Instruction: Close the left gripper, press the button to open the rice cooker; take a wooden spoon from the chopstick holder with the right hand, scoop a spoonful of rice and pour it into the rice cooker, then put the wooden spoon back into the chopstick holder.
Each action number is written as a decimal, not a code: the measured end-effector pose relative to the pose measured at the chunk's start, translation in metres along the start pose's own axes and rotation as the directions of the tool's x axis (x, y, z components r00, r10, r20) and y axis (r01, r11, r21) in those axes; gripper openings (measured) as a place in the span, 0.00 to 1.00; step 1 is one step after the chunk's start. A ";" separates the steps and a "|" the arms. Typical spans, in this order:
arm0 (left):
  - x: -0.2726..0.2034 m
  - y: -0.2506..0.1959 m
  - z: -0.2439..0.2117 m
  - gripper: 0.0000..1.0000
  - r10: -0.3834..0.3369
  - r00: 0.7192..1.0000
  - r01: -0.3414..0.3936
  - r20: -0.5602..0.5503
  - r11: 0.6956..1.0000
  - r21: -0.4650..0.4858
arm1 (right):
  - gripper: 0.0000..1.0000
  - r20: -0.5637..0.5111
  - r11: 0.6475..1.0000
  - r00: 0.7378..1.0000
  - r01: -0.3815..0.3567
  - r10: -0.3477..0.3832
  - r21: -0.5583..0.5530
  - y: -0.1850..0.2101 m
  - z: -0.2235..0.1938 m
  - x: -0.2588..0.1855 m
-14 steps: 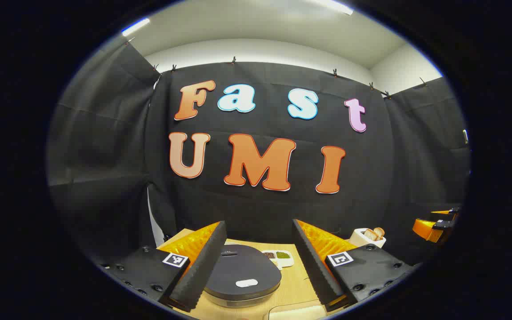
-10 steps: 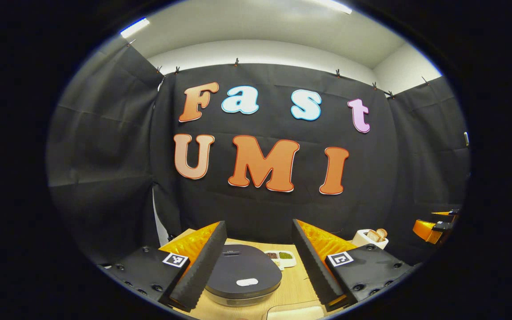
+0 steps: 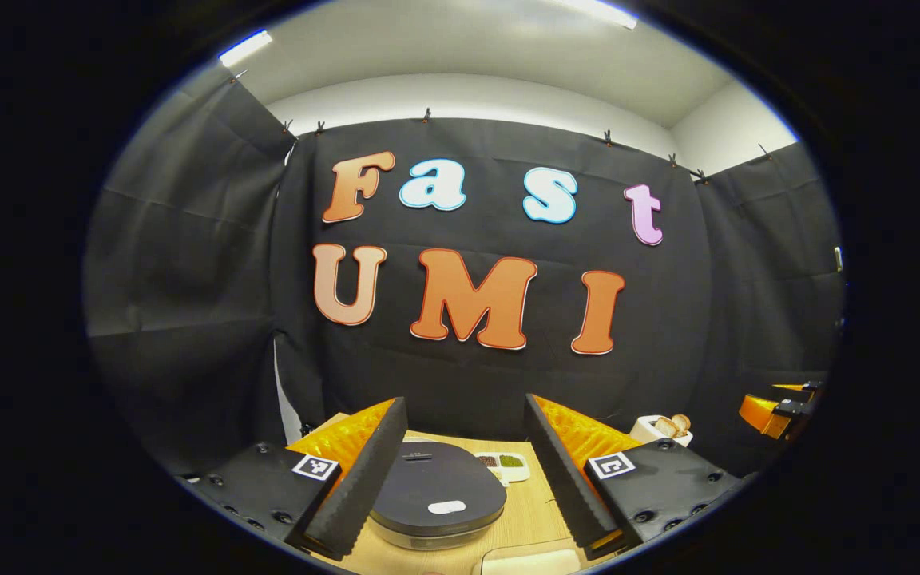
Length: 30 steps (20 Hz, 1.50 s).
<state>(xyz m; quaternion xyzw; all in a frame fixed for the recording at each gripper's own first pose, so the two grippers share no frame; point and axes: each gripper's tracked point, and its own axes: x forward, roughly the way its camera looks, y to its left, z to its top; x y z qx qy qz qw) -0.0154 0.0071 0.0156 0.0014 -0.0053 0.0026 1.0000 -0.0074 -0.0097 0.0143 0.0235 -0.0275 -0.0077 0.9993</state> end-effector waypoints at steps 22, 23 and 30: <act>-0.002 0.048 0.023 0.57 0.038 0.999 -0.039 0.023 0.999 0.033 | 0.95 0.034 0.998 0.998 0.046 -0.045 -0.032 0.012 0.011 -0.015; -0.001 0.046 0.023 0.50 0.031 0.999 -0.032 0.023 0.999 0.030 | 0.95 0.036 0.998 0.998 0.049 -0.048 -0.033 0.012 0.012 -0.015; 0.002 0.042 0.020 0.05 0.038 0.999 -0.039 0.014 0.996 0.083 | 0.95 0.019 0.997 0.997 0.075 -0.074 -0.025 -0.001 0.003 -0.016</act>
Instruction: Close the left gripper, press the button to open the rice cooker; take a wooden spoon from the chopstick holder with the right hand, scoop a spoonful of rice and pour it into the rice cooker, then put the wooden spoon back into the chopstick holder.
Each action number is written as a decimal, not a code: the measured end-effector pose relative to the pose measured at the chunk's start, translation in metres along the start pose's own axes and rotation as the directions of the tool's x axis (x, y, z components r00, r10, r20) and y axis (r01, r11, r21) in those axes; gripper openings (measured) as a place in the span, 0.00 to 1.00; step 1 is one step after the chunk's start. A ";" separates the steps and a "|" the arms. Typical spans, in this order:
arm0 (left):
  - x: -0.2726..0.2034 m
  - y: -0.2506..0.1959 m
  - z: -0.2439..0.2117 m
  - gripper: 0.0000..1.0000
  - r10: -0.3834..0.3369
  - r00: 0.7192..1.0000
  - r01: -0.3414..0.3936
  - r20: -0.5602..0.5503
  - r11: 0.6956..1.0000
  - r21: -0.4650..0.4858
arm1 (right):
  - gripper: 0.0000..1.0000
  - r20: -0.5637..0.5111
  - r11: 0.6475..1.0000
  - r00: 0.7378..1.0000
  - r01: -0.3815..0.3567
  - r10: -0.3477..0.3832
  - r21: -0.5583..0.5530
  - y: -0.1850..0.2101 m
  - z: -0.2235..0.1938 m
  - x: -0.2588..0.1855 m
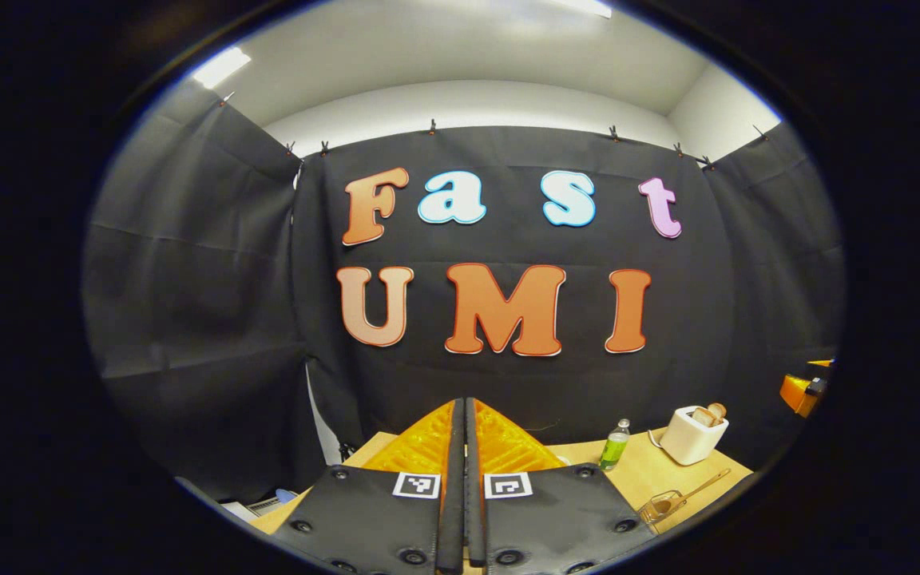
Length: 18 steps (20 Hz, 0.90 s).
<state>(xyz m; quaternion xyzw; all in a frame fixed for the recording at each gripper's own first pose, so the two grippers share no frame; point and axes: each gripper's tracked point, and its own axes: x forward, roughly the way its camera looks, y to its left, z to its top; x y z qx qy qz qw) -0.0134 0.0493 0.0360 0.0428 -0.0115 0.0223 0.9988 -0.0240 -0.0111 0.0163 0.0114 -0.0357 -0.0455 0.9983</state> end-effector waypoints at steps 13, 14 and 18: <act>0.040 -0.046 -0.107 0.04 -0.133 0.968 0.114 -0.215 0.989 -0.096 | 0.95 -0.025 0.999 0.999 0.032 -0.032 -0.005 -0.016 -0.010 0.001; 0.044 -0.050 -0.119 0.04 -0.137 0.960 0.118 -0.243 0.989 -0.094 | 0.95 -0.029 0.999 0.999 0.038 -0.038 -0.005 -0.018 -0.012 0.001; 0.057 -0.066 -0.165 0.04 -0.168 0.929 0.146 -0.331 0.985 -0.090 | 0.95 -0.046 0.998 0.997 0.069 -0.070 -0.014 -0.031 -0.018 -0.002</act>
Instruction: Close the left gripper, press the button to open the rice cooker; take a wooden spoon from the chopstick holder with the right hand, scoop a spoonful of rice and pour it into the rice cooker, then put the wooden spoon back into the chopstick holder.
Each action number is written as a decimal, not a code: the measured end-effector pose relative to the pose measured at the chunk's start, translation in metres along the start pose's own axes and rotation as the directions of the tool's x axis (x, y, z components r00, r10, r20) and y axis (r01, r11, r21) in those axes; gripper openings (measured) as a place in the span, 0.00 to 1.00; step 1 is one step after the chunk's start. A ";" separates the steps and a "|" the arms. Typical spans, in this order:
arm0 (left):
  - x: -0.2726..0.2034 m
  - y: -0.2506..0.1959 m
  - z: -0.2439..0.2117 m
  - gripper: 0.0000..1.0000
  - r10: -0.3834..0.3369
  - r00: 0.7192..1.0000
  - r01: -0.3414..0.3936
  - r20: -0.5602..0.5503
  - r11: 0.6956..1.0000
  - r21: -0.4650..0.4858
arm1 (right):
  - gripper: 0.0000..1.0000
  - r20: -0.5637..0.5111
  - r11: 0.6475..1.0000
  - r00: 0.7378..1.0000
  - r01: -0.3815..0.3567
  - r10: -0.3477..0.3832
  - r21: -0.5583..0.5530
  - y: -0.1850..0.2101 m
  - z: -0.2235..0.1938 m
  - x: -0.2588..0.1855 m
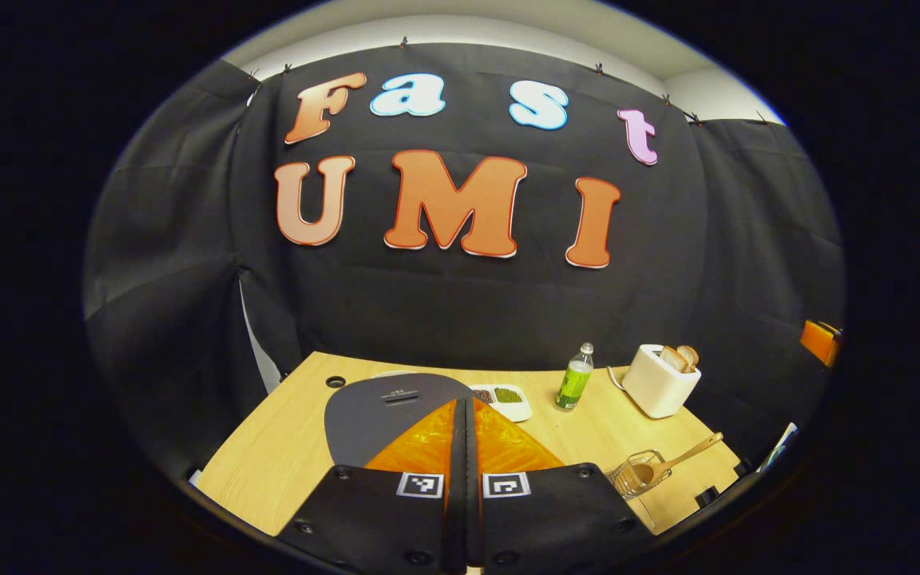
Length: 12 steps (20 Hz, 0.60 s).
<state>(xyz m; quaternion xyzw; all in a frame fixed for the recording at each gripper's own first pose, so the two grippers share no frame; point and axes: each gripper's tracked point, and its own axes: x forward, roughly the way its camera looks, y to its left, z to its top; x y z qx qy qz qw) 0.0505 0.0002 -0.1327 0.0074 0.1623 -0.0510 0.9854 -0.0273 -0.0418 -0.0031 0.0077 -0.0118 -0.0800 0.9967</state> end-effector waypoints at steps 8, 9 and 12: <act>0.044 0.004 -0.078 0.04 -0.005 0.984 0.005 -0.181 1.000 -0.002 | 0.95 -0.039 0.997 0.996 0.076 -0.077 -0.008 -0.031 -0.015 -0.006; 0.046 0.007 -0.084 0.01 0.001 0.981 -0.002 -0.194 1.000 -0.004 | 0.95 -0.044 0.996 0.995 0.084 -0.085 -0.008 -0.034 -0.017 -0.007; 0.048 0.011 -0.092 0.04 0.013 0.976 -0.015 -0.217 1.000 -0.010 | 0.95 -0.058 0.995 0.993 0.103 -0.103 -0.003 -0.042 -0.021 -0.008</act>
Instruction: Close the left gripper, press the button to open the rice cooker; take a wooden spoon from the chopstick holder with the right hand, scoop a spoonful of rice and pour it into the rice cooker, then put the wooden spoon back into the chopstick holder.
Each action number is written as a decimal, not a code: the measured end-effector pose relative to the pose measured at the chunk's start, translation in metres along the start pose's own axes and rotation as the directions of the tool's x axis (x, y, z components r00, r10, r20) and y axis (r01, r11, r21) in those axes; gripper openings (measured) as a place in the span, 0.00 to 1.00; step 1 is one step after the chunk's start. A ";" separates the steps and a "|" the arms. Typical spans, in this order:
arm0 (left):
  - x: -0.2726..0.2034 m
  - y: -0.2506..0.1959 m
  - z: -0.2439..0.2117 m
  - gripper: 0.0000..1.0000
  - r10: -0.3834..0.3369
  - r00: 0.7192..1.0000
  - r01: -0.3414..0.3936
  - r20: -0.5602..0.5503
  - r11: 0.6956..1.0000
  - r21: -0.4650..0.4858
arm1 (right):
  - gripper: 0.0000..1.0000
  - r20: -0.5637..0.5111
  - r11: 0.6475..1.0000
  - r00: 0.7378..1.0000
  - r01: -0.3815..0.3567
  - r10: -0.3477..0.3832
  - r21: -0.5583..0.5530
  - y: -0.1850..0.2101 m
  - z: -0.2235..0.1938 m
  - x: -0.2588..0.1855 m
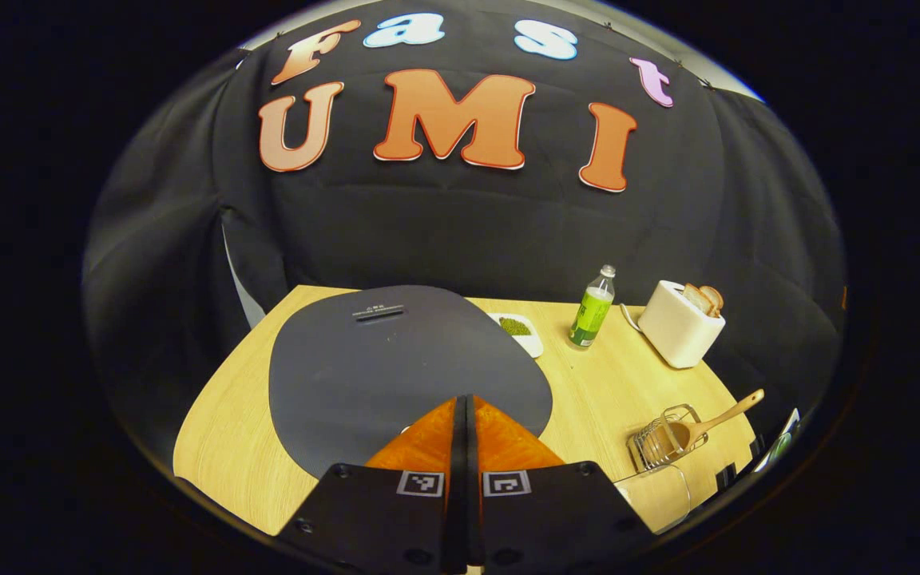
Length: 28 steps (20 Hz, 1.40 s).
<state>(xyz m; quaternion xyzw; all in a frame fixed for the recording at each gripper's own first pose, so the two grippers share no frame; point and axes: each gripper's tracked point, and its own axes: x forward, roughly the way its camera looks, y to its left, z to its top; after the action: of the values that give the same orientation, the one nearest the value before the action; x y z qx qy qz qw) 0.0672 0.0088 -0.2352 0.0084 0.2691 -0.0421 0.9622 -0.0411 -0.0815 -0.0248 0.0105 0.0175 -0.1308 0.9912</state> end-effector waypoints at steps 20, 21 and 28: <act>-0.003 0.000 -0.002 0.05 0.008 1.000 -0.009 0.014 0.997 0.077 | 0.95 -0.001 0.999 0.999 -0.045 0.045 0.016 0.015 -0.004 -0.004; -0.005 0.000 -0.003 0.04 0.011 1.000 -0.011 0.000 0.997 0.074 | 0.95 0.011 0.998 0.999 -0.053 0.052 0.020 0.015 -0.001 -0.006; -0.046 0.004 0.070 0.01 0.050 0.982 -0.062 0.182 0.996 0.061 | 0.95 0.009 0.994 0.998 -0.069 0.069 0.084 0.007 -0.010 -0.003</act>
<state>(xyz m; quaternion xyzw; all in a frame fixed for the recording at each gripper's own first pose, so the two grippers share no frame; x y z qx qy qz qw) 0.0649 0.0135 -0.1514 0.0438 0.1792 -0.0244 0.9825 -0.0422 -0.0741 -0.0348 0.0525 0.0084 -0.0972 0.9938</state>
